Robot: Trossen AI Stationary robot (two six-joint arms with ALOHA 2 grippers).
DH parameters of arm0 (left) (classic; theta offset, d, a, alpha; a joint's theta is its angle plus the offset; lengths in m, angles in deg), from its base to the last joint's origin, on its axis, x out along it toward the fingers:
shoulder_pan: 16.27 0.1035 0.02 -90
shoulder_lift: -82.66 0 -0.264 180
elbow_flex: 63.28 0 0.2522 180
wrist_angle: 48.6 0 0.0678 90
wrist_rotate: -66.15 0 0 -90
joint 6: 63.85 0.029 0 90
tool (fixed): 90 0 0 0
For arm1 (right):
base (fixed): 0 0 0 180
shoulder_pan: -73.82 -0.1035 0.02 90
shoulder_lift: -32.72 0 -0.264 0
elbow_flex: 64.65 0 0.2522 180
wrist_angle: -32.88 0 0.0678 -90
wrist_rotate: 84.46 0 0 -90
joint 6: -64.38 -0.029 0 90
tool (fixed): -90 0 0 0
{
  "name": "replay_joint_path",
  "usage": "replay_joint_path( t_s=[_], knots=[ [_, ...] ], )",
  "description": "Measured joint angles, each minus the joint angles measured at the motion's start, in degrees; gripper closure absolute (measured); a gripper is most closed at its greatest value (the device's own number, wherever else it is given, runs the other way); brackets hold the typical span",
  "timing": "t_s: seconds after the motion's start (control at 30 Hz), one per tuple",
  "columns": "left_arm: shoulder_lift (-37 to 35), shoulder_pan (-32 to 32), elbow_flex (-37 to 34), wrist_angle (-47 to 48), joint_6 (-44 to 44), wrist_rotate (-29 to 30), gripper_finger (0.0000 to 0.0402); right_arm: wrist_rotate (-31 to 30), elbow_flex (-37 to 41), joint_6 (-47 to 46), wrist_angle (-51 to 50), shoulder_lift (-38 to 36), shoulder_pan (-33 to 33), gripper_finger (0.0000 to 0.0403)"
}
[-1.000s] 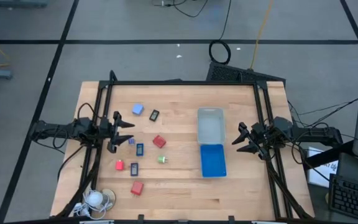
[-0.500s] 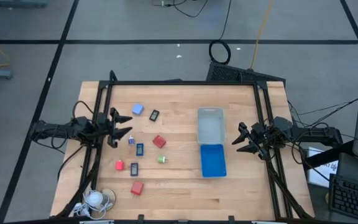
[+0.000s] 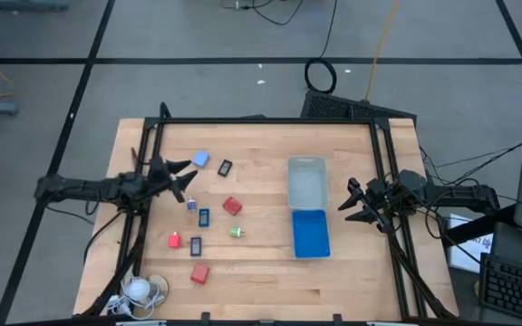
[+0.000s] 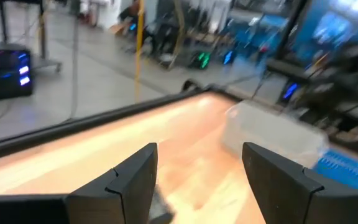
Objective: Pick & Place Office items
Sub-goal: Put the light blue charger adapter into the gray bin
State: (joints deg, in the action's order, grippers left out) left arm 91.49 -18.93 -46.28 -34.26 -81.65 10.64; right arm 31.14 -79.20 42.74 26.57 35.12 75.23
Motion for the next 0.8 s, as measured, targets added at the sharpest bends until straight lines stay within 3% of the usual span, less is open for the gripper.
replay_joint_path(
  t_s=[0.27, 0.47, 0.8],
  knots=[
    [13.82, 9.24, 12.76, 14.78, -11.24, -0.41, 0.0162, 0.0, 0.01, 0.01, 0.03, 0.0, -0.02, 0.0238],
    [28.23, 15.41, 19.17, 15.61, -13.86, -4.9, 0.0158, -0.01, 0.01, 0.01, 0.01, 0.0, -0.01, 0.0238],
    [49.65, 23.25, 29.38, 23.14, -15.96, -6.82, 0.0063, -0.01, 0.01, 0.01, 0.01, 0.0, -0.02, 0.0238]
  ],
)
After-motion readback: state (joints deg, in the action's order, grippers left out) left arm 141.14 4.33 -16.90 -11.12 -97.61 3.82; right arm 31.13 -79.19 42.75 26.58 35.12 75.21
